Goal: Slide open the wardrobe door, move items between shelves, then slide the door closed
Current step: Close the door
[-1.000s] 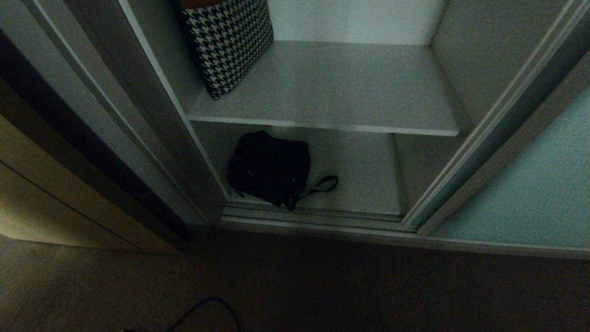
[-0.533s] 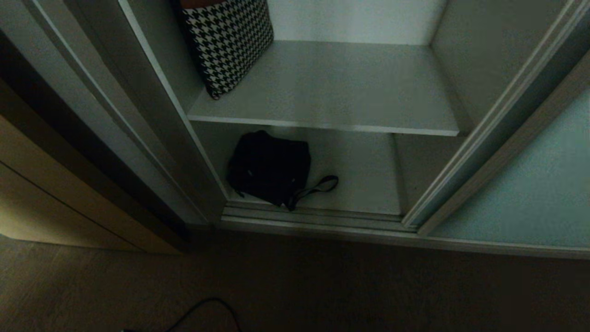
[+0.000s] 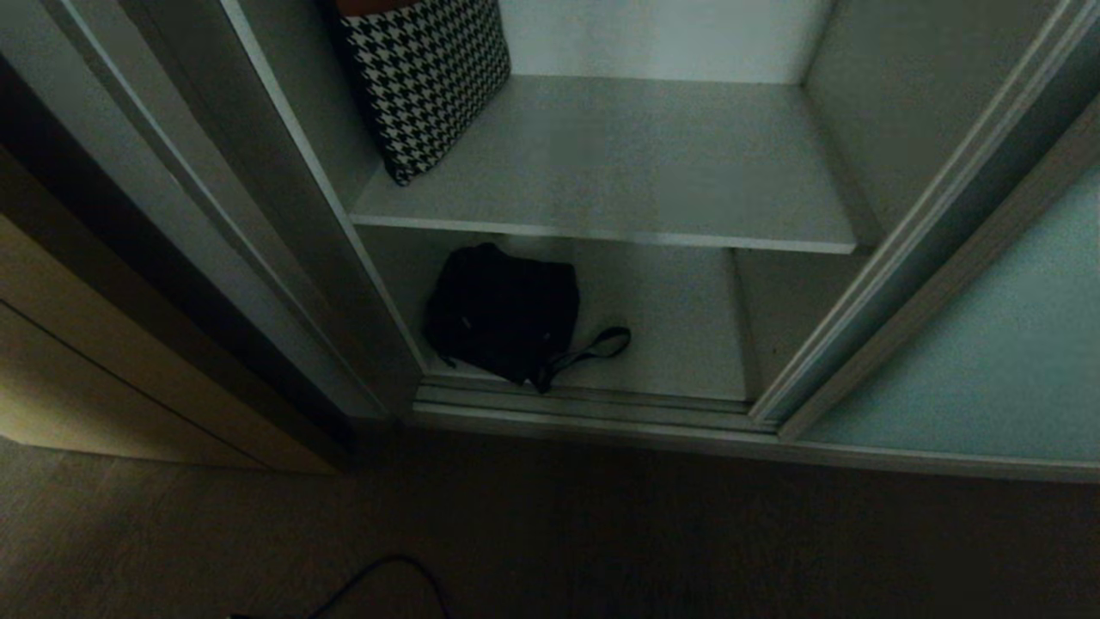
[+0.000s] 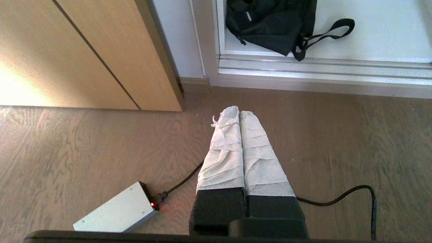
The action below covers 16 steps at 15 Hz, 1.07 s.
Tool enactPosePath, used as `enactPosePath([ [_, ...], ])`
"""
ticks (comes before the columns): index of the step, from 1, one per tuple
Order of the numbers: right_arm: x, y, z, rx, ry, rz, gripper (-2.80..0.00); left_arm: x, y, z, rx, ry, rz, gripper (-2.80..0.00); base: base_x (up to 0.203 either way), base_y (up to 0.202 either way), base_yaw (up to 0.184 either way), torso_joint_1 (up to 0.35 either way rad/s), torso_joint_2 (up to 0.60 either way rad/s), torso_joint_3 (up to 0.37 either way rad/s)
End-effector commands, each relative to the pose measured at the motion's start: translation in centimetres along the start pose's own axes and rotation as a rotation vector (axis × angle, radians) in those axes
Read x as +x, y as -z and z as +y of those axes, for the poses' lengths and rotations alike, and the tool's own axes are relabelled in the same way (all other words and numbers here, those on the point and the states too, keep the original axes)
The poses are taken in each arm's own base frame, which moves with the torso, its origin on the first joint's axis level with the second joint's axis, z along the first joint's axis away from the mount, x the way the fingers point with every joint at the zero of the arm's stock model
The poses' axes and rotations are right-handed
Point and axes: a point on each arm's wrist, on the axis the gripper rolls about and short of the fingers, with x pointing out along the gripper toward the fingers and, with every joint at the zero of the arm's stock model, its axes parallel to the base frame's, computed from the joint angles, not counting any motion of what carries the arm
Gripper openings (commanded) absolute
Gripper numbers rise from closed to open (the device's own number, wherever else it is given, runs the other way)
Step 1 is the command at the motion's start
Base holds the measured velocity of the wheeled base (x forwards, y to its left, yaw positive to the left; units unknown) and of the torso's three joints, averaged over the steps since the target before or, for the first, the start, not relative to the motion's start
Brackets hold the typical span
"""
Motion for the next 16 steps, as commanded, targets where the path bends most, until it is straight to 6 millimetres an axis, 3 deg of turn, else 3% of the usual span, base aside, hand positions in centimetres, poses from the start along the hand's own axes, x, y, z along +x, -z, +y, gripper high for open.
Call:
enactPosePath([
  [1, 0.1, 0.1, -0.1, 0.003, 0.0, 0.006, -2.8, 0.0, 0.0, 0.0, 0.0, 0.0, 0.0, -2.8, 0.0, 0.0, 0.0, 0.0, 0.0, 0.0],
  [10, 1.2, 0.9, -0.2, -0.006, -0.071, 0.018, -2.8, 0.0, 0.0, 0.0, 0.0, 0.0, 0.001, -2.8, 0.0, 0.0, 0.0, 0.0, 0.0, 0.0],
  [16, 0.2, 1.7, 0.9, -0.004, -0.145, 0.051, -2.8, 0.0, 0.0, 0.0, 0.0, 0.0, 0.001, -2.8, 0.0, 0.0, 0.0, 0.0, 0.0, 0.0],
])
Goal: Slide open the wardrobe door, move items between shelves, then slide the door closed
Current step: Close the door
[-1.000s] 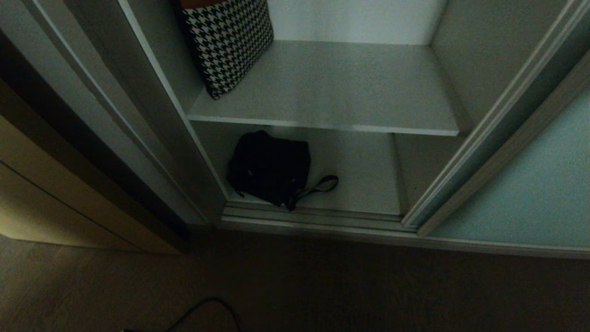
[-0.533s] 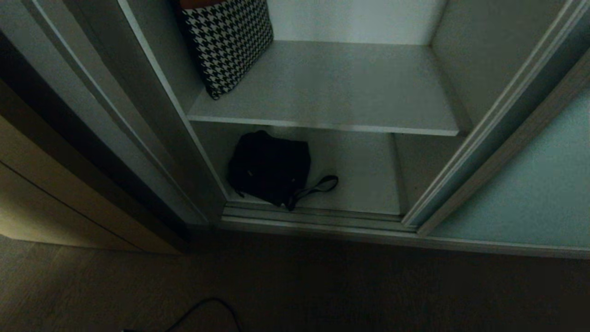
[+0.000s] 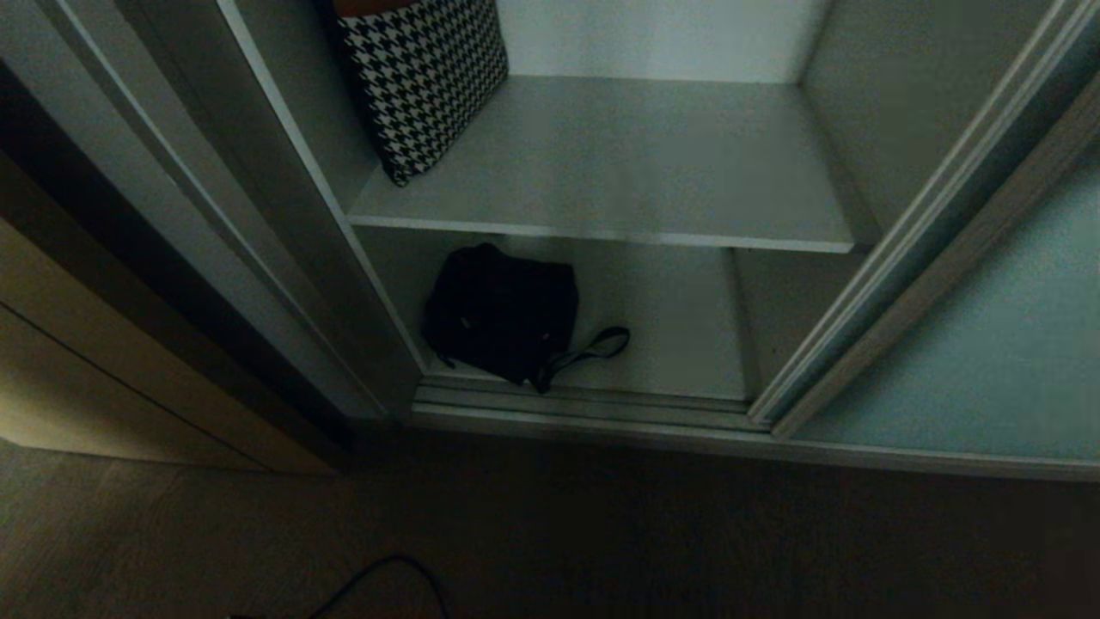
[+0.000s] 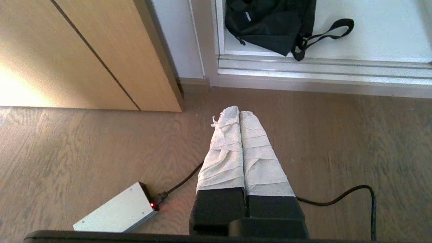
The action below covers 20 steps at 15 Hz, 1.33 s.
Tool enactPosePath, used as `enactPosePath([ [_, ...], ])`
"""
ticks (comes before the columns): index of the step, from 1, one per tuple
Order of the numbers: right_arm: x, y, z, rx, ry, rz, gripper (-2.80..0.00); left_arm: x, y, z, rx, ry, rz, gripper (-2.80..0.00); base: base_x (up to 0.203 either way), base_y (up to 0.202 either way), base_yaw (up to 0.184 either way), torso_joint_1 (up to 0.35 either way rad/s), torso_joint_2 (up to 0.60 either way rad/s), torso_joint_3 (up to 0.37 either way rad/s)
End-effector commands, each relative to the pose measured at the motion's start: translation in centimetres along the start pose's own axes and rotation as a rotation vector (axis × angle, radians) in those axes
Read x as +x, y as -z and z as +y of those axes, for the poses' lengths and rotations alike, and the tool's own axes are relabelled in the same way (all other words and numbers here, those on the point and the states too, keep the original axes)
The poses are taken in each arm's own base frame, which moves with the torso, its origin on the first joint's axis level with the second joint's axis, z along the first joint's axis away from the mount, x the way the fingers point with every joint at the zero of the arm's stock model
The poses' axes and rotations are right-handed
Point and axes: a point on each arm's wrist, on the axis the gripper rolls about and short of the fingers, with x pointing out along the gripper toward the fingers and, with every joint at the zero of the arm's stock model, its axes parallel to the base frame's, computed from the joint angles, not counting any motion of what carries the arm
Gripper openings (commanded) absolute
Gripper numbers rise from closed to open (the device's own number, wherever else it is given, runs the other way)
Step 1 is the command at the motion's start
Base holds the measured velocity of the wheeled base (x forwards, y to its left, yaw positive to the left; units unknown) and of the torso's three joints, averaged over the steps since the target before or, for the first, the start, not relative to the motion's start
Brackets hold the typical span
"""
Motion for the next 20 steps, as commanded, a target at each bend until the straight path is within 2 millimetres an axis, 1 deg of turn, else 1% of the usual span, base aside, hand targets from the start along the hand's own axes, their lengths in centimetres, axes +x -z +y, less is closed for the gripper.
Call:
enactPosePath([
  [1, -0.9, 0.0, 0.8, 0.001, -0.032, 0.0, -2.8, 0.0, 0.0, 0.0, 0.0, 0.0, 0.0, -2.8, 0.0, 0.0, 0.0, 0.0, 0.0, 0.0],
  [4, -1.8, 0.7, 2.1, -0.01, -0.089, 0.021, -2.8, 0.0, 0.0, 0.0, 0.0, 0.0, 0.002, -2.8, 0.0, 0.0, 0.0, 0.0, 0.0, 0.0],
  [9, -4.1, 2.8, 5.0, -0.074, -0.246, 0.089, -2.8, 0.0, 0.0, 0.0, 0.0, 0.0, 0.0, -2.8, 0.0, 0.0, 0.0, 0.0, 0.0, 0.0],
  [10, -4.9, 2.7, 5.4, -0.078, -0.272, 0.084, -2.8, 0.0, 0.0, 0.0, 0.0, 0.0, 0.0, -2.8, 0.0, 0.0, 0.0, 0.0, 0.0, 0.0],
  [12, -7.2, 2.3, 6.2, -0.077, -0.337, 0.061, -2.8, 0.0, 0.0, 0.0, 0.0, 0.0, 0.002, -2.8, 0.0, 0.0, 0.0, 0.0, 0.0, 0.0],
  [14, -9.2, 2.0, 6.5, -0.073, -0.394, 0.053, -2.8, 0.0, 0.0, 0.0, 0.0, 0.0, 0.001, -2.8, 0.0, 0.0, 0.0, 0.0, 0.0, 0.0],
  [15, -9.2, 1.9, 6.6, -0.064, -0.405, 0.058, -2.8, 0.0, 0.0, 0.0, 0.0, 0.0, 0.0, -2.8, 0.0, 0.0, 0.0, 0.0, 0.0, 0.0],
  [20, -7.2, 2.1, 6.4, 0.006, -0.371, 0.086, -2.8, 0.0, 0.0, 0.0, 0.0, 0.0, 0.0, -2.8, 0.0, 0.0, 0.0, 0.0, 0.0, 0.0],
])
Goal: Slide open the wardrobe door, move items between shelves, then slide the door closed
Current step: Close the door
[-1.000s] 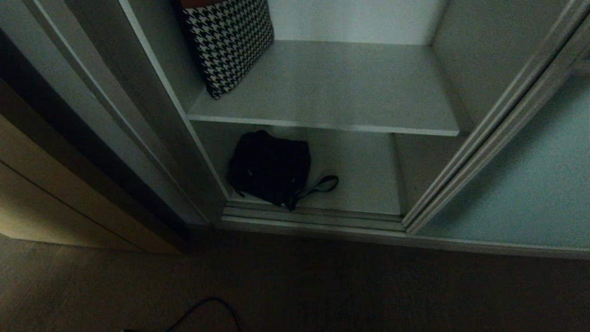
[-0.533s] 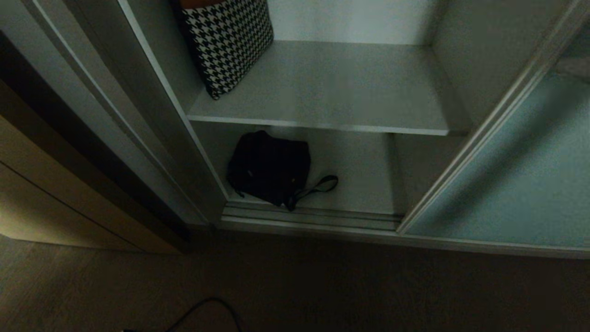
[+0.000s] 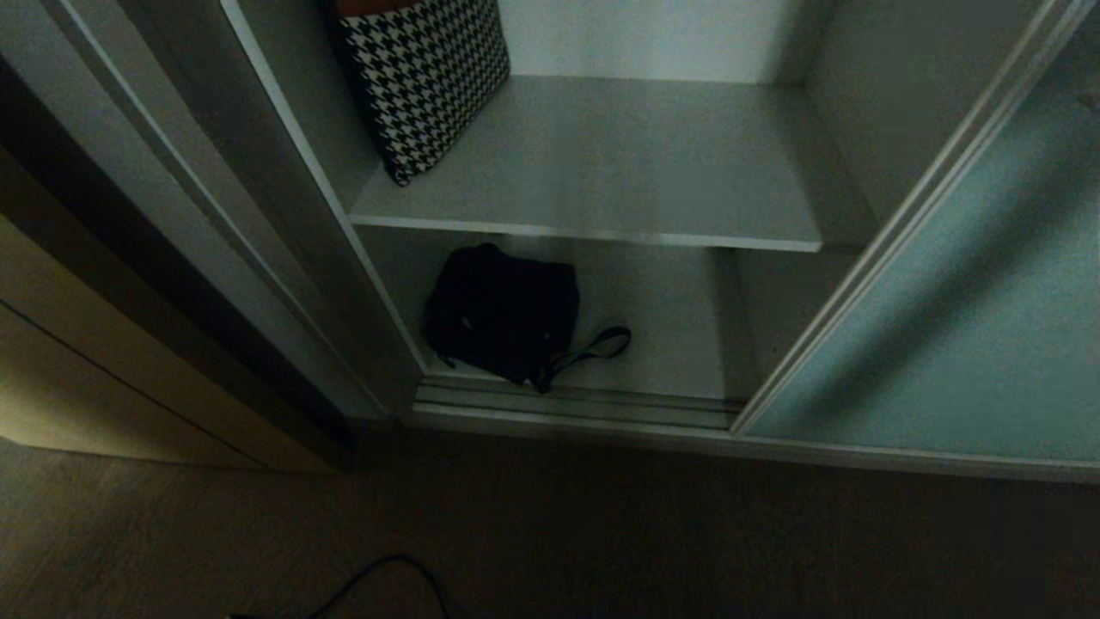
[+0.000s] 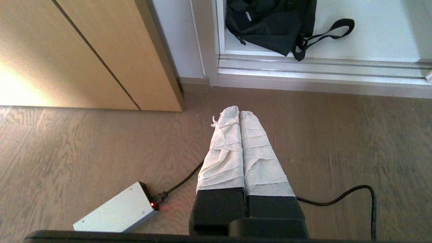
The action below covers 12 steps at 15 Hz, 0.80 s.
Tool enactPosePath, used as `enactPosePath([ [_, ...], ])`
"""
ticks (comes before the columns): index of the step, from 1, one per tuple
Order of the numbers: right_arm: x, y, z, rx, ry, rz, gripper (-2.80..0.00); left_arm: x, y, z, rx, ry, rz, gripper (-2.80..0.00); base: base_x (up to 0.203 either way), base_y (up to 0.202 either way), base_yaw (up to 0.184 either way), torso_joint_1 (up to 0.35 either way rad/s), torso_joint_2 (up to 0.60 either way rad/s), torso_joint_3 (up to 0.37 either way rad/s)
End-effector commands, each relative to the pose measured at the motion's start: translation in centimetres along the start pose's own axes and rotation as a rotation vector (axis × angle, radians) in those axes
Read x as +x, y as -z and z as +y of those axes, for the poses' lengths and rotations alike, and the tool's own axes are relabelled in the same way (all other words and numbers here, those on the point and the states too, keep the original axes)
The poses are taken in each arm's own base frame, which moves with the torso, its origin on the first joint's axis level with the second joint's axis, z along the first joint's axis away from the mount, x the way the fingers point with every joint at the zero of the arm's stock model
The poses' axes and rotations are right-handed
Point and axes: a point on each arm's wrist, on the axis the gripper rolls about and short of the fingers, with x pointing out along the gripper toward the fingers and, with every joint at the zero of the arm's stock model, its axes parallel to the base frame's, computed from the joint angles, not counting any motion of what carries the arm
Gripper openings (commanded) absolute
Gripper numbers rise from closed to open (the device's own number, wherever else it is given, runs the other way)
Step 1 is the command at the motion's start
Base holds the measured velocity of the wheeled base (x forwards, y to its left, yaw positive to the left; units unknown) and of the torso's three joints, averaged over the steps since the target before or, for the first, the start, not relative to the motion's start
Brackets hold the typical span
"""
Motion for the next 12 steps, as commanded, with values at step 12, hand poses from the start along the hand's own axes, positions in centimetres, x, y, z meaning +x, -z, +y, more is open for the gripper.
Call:
enactPosePath([
  [12, 2.5, -1.4, -4.0, 0.089, 0.113, -0.025, -2.8, 0.0, 0.0, 0.0, 0.001, 0.0, 0.0, -2.8, 0.0, 0.0, 0.0, 0.0, 0.0, 0.0],
])
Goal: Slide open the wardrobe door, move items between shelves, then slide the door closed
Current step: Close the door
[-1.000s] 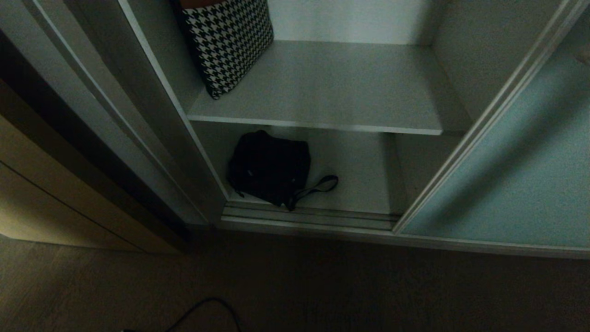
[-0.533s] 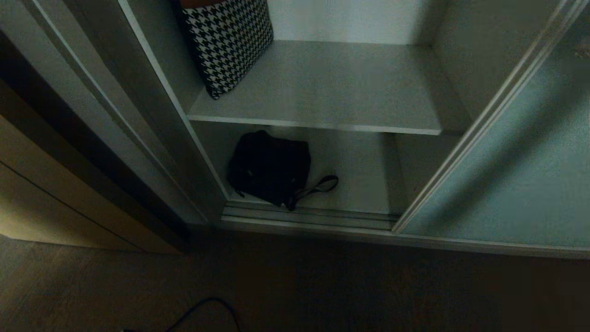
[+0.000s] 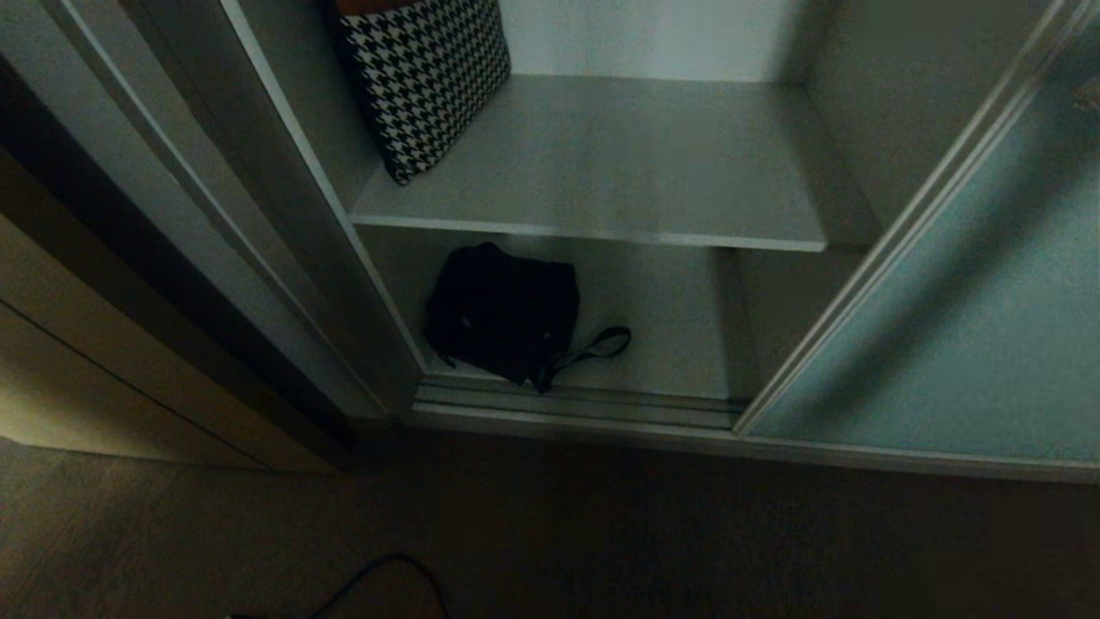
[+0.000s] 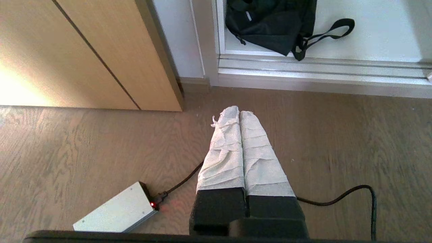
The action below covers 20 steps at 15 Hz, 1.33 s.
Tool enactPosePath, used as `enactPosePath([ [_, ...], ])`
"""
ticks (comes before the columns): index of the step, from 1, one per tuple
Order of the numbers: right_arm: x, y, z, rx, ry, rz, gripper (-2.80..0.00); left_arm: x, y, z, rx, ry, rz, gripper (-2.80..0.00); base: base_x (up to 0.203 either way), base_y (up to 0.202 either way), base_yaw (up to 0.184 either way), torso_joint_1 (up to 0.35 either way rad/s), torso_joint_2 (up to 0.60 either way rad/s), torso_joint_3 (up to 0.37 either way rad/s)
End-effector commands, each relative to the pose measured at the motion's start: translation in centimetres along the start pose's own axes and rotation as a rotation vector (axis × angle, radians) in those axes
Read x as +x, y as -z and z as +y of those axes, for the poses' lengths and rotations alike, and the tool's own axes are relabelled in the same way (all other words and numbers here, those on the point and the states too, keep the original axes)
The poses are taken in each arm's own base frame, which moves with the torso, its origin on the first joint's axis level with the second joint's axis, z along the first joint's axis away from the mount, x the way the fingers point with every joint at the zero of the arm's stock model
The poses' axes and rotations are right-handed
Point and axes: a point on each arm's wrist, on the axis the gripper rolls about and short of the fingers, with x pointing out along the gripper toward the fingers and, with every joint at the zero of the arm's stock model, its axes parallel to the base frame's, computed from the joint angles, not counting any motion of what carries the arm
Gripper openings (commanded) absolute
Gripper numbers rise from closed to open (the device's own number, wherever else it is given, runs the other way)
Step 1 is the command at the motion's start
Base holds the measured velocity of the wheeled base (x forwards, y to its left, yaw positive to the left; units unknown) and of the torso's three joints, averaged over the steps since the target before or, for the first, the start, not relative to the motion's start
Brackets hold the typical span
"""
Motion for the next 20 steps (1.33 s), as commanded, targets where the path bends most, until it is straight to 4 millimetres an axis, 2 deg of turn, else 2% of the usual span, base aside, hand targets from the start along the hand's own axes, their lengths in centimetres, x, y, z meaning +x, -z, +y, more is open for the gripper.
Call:
enactPosePath([
  [1, 0.3, 0.1, -0.4, 0.012, -0.003, 0.013, -2.8, 0.0, 0.0, 0.0, 0.0, 0.0, 0.001, -2.8, 0.0, 0.0, 0.0, 0.0, 0.0, 0.0],
  [10, 2.4, 0.5, -2.6, 0.024, 0.031, 0.034, -2.8, 0.0, 0.0, 0.0, 0.0, 0.0, 0.0, -2.8, 0.0, 0.0, 0.0, 0.0, 0.0, 0.0],
  [20, 3.3, 0.7, -3.5, 0.022, 0.04, 0.031, -2.8, 0.0, 0.0, 0.0, 0.0, 0.0, 0.002, -2.8, 0.0, 0.0, 0.0, 0.0, 0.0, 0.0],
])
